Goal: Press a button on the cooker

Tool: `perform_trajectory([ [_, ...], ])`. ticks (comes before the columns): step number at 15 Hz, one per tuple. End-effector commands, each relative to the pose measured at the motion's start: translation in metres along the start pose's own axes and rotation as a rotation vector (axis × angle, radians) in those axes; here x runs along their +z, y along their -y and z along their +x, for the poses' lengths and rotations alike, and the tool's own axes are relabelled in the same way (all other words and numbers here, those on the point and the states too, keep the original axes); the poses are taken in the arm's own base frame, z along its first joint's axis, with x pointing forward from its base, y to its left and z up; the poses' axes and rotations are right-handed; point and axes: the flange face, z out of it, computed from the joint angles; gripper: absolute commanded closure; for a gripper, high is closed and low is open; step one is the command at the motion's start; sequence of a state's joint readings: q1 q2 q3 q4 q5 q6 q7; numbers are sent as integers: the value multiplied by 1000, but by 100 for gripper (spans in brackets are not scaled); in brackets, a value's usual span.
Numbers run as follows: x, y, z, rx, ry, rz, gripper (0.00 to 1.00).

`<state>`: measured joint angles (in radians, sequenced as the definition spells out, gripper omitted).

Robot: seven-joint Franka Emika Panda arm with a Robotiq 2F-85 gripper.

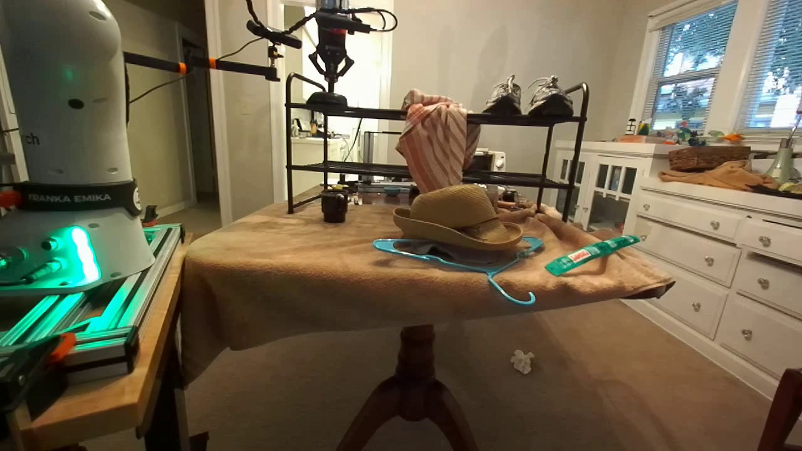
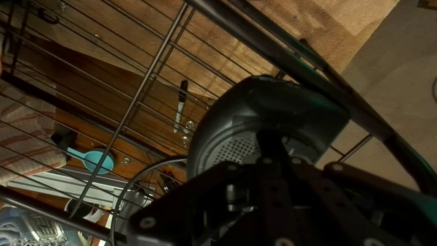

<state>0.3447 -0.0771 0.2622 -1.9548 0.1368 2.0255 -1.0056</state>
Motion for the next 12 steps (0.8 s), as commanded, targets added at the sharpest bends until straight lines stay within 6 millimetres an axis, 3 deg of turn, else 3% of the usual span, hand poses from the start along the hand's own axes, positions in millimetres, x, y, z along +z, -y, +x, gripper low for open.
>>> perform_trajectory([
  [1, 9, 2, -1, 13, 2, 11, 100],
  [6, -45, -9, -10, 55, 11, -99, 100],
  [11, -79, -13, -31, 97, 91, -133, 100],
  [12, -84, -12, -37, 116, 133, -122, 74],
])
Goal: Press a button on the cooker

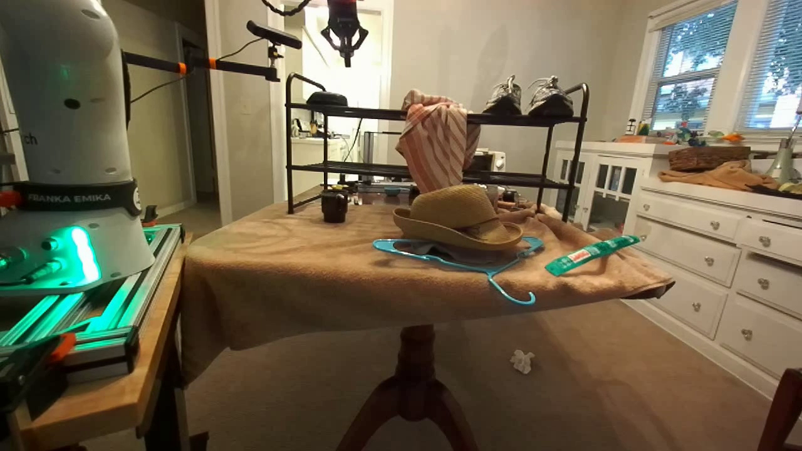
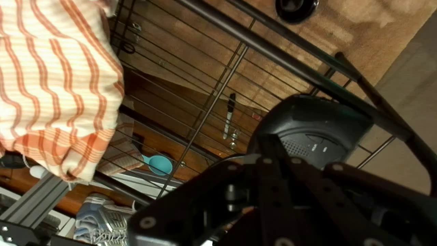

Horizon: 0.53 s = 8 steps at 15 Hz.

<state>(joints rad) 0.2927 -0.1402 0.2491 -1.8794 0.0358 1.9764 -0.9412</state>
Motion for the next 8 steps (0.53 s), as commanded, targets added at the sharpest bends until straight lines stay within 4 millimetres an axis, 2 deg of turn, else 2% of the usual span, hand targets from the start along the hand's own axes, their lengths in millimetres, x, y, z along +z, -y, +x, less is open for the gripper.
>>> perform_trajectory([
  [1, -18, 1, -19, 39, 124, 21, 73],
  [6, -42, -14, -68, 285, 239, 30, 38],
  [8, -44, -23, -89, 394, 261, 18, 22],
])
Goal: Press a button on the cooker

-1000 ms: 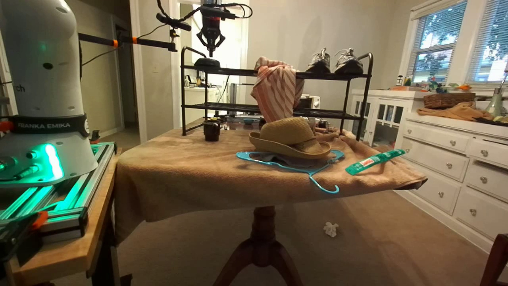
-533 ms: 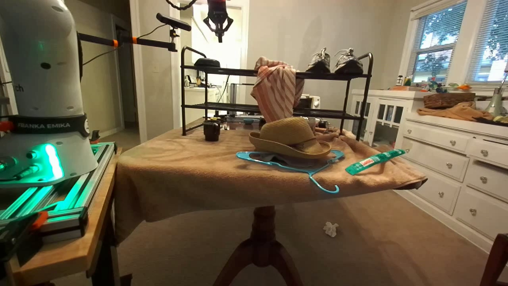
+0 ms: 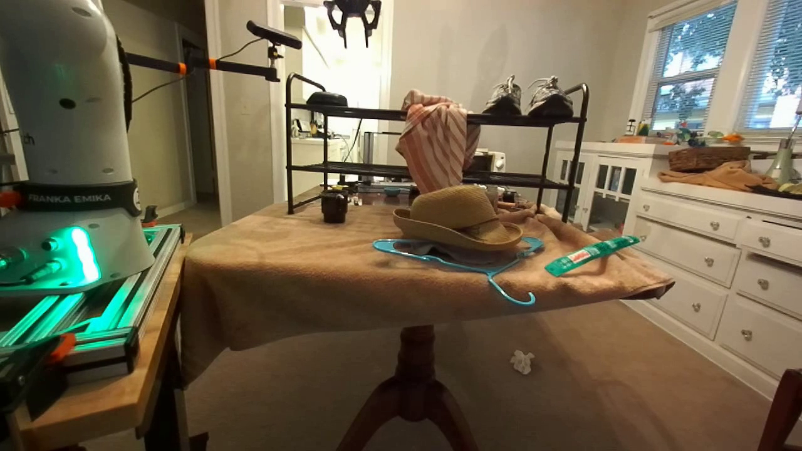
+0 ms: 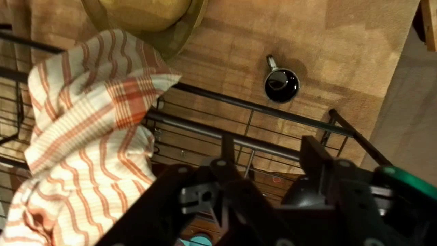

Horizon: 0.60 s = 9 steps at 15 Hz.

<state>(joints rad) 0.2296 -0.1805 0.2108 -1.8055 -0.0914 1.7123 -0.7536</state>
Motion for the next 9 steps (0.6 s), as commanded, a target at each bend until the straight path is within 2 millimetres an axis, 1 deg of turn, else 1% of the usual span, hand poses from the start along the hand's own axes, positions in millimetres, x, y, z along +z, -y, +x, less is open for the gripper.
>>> perform_trajectory([
  [1, 2, -19, -30, 194, 57, 9, 16],
  [2, 3, -25, -37, 250, 58, 23, 7],
  [3, 5, -29, -43, 305, 53, 36, 1],
  [5, 5, -33, -51, 416, 43, 52, 0],
  [6, 6, -36, -45, 326, 33, 23, 0],
  [9, 6, -37, -47, 335, 34, 23, 0],
])
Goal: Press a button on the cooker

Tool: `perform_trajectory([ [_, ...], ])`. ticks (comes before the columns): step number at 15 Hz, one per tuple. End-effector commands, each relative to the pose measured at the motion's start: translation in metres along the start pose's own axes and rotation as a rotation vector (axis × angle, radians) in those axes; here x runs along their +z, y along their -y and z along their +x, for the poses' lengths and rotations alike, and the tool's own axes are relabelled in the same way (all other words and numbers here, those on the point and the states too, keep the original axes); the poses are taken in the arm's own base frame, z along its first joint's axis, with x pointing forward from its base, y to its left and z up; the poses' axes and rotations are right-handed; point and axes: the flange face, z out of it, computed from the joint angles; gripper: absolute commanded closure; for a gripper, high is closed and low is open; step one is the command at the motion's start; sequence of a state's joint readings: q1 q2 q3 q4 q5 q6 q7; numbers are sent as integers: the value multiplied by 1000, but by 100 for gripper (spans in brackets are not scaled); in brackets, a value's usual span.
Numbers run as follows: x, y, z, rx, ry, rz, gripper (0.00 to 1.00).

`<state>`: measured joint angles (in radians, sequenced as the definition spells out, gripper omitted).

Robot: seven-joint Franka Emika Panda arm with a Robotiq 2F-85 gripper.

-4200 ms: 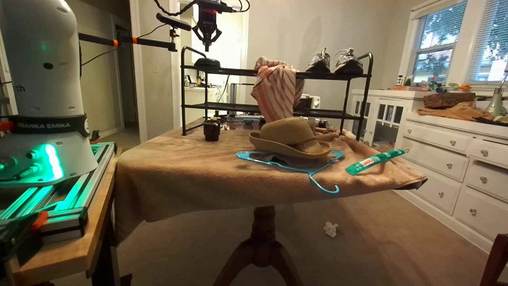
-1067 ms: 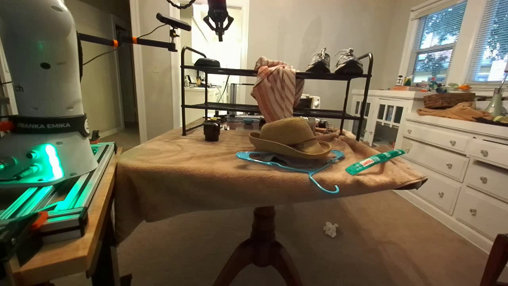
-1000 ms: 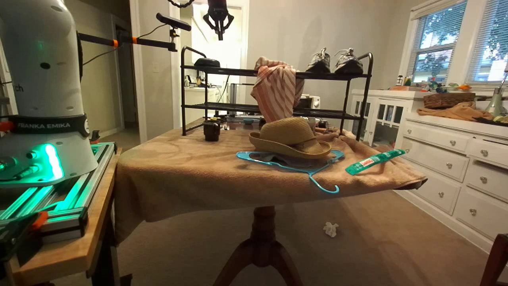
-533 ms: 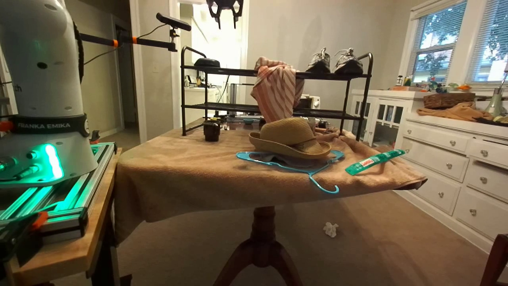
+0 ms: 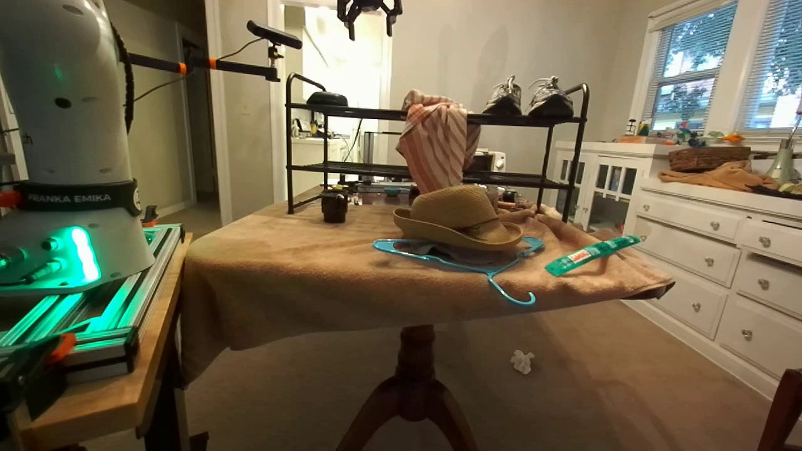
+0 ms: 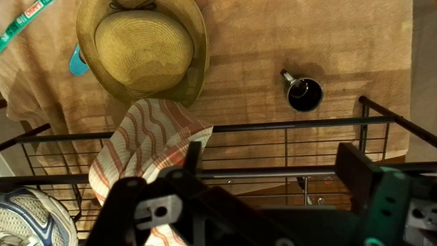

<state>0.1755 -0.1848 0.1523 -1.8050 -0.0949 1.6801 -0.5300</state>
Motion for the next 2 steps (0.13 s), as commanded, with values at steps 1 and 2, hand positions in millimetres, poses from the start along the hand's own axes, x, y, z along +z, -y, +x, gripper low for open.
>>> perform_trajectory([
  [1, -1, 1, 1, -2, 1, 0, 0],
  [2, -1, 1, 1, -2, 1, 0, 0],
])
